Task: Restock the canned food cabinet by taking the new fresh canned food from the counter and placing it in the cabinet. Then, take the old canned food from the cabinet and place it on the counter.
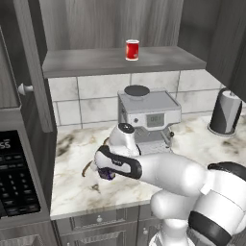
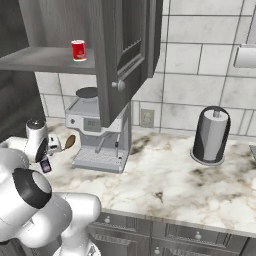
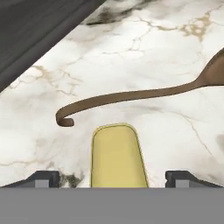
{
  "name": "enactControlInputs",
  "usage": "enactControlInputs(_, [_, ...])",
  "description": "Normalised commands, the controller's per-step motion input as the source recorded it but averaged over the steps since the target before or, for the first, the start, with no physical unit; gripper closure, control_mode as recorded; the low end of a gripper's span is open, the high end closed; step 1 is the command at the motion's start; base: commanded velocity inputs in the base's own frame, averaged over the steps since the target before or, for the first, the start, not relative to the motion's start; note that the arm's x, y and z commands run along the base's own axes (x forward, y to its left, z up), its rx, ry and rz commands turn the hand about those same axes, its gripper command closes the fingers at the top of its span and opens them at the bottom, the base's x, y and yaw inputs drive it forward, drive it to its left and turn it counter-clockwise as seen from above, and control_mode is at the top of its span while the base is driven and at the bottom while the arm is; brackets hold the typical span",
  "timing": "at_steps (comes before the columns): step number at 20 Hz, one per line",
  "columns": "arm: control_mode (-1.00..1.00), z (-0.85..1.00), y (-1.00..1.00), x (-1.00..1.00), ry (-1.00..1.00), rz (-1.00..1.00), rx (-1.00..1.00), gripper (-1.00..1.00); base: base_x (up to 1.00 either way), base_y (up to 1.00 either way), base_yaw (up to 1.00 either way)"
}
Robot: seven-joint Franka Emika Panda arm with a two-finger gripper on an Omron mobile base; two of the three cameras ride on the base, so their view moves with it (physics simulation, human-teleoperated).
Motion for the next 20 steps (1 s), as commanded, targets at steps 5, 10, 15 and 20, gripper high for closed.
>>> enactControlInputs(5, [-1.00, 0.99, 0.03, -0.74, 0.00, -0.08, 0.00, -1.00, 0.00, 0.00, 0.00])
enactControlInputs(10, [-1.00, 1.00, 0.00, -1.00, 0.00, -0.11, 0.00, -1.00, 0.00, 0.00, 0.00])
enactControlInputs(15, [-1.00, 0.94, -0.24, -1.00, 0.00, -0.11, 0.00, -1.00, 0.00, 0.00, 0.00])
enactControlInputs(20, [-1.00, 0.55, -0.96, -1.00, -0.06, -0.08, 0.00, -1.00, 0.00, 0.00, 0.00])
